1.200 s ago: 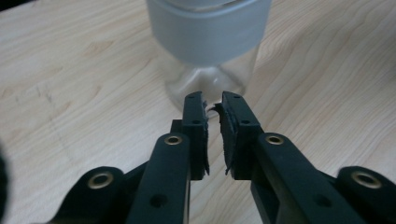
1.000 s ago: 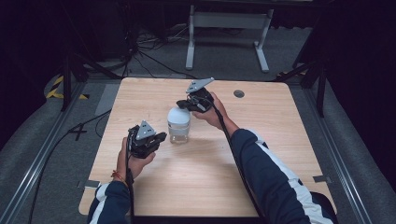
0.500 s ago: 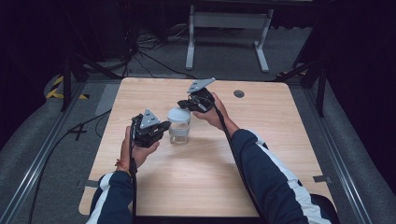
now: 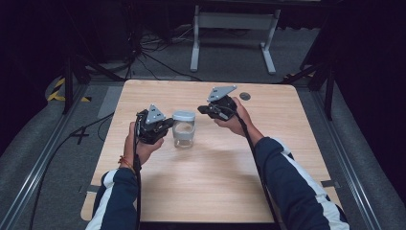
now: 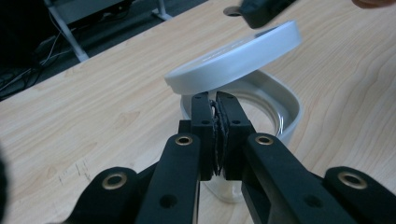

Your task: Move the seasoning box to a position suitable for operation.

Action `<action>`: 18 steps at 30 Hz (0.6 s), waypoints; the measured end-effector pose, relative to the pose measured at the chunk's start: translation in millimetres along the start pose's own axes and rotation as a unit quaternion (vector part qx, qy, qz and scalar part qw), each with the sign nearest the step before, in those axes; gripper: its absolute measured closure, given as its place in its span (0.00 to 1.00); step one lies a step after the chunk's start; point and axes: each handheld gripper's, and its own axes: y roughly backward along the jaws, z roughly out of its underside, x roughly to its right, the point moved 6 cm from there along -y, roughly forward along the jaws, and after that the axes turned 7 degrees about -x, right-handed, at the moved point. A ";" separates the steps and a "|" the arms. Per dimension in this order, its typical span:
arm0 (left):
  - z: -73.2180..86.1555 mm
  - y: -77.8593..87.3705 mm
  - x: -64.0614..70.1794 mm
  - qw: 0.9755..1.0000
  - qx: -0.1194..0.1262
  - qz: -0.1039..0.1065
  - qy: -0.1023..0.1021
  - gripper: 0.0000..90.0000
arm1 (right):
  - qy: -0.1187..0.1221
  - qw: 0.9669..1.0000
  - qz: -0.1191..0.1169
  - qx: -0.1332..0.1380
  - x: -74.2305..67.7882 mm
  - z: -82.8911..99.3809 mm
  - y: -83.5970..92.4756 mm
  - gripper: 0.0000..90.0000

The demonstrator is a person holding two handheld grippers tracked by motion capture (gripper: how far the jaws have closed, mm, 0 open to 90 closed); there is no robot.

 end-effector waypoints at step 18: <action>-29.0 -20.6 -10.7 1.000 -0.002 0.011 -0.012 0.93 | -0.023 0.999 0.017 -0.035 -16.6 110.9 73.1 0.97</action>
